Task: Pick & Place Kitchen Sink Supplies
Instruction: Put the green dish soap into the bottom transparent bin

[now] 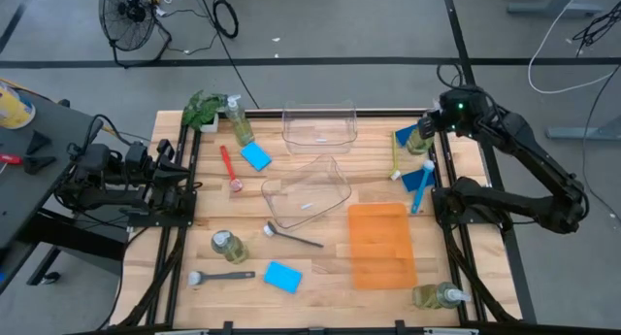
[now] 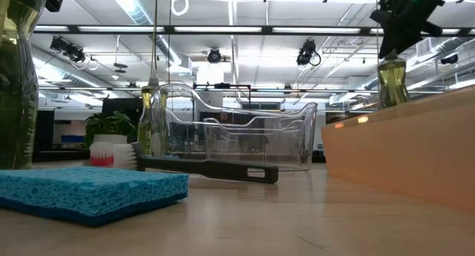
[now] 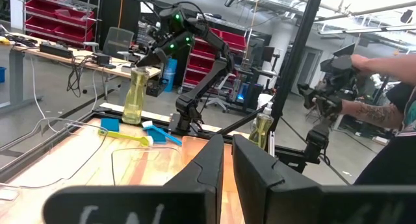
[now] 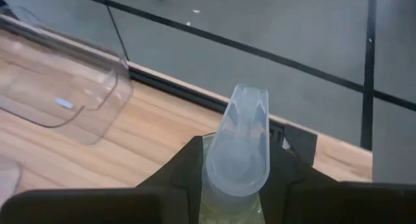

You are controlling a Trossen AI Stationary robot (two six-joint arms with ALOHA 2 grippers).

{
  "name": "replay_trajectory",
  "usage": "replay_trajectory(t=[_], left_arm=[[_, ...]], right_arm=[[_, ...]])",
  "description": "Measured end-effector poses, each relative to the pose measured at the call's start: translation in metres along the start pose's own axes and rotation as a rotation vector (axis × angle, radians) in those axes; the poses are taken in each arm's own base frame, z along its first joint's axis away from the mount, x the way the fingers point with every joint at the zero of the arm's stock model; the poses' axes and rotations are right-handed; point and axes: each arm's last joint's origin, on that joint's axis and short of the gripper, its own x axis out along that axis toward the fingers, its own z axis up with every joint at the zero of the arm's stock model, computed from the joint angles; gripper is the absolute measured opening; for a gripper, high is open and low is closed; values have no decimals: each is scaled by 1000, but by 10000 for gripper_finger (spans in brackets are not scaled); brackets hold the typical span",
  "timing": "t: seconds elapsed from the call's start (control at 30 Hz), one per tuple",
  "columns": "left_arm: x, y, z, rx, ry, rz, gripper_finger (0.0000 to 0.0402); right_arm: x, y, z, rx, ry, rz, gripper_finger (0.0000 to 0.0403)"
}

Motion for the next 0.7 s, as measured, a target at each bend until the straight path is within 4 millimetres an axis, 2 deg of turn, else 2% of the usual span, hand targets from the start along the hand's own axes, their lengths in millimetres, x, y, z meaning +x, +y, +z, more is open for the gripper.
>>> replay_trajectory(t=[0.33,0.7], left_arm=[[0,0,0,0,0,0,37],[0,0,0,0,0,0,37]], right_arm=[[-12,17,32,-81,-17,233,100],[-16,50,69,-236,-32,432,100]])
